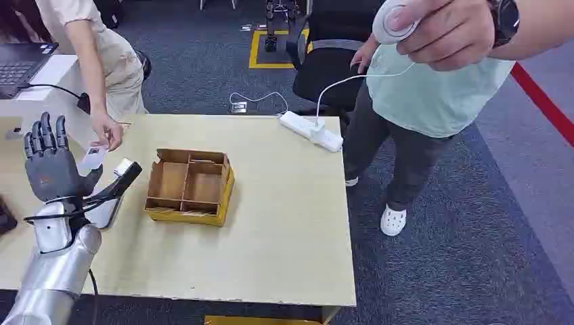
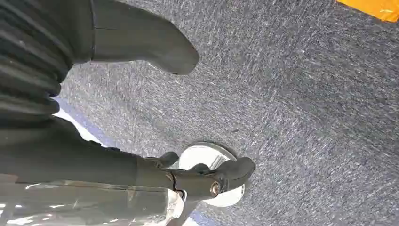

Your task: Pass the card to the sensor for recognition and then transmit it.

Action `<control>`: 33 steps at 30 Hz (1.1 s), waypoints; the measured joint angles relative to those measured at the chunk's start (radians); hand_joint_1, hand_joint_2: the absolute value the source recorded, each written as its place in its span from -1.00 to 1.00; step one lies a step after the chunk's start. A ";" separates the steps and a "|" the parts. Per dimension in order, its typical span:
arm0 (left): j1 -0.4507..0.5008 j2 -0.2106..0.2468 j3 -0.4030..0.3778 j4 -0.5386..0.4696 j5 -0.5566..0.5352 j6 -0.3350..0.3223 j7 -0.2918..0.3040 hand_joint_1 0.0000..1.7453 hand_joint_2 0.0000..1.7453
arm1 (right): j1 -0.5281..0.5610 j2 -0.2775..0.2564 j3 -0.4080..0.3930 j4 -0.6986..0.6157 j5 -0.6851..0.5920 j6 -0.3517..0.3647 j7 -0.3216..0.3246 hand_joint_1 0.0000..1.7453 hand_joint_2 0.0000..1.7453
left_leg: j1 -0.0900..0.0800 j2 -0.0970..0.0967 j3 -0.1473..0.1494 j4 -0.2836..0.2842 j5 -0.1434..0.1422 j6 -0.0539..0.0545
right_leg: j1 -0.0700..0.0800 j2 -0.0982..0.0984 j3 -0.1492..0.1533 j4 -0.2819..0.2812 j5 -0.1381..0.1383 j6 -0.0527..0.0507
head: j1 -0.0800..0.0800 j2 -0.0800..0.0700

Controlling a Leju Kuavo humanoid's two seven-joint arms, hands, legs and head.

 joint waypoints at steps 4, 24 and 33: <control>0.000 -0.009 0.000 0.011 0.008 0.004 -0.004 1.00 1.00 | 0.001 0.000 -0.003 0.000 0.000 0.000 0.000 -1.00 1.00 | 0.000 0.000 -0.001 0.000 0.000 0.000 | 0.000 0.000 -0.001 0.000 0.000 0.000 | 0.000 0.000; 0.001 -0.011 0.000 0.014 0.046 0.001 -0.040 1.00 1.00 | 0.004 0.000 -0.016 0.000 0.008 -0.002 0.000 -1.00 1.00 | 0.000 0.000 -0.002 0.000 0.000 0.000 | 0.000 0.000 -0.001 0.000 0.000 0.000 | 0.000 0.000; 0.003 -0.011 0.000 0.015 0.058 -0.003 -0.052 1.00 1.00 | 0.004 0.000 -0.021 0.000 0.011 -0.002 0.000 -1.00 1.00 | 0.000 0.000 -0.002 0.000 0.000 0.000 | 0.000 0.000 -0.001 0.000 0.000 0.000 | 0.000 0.000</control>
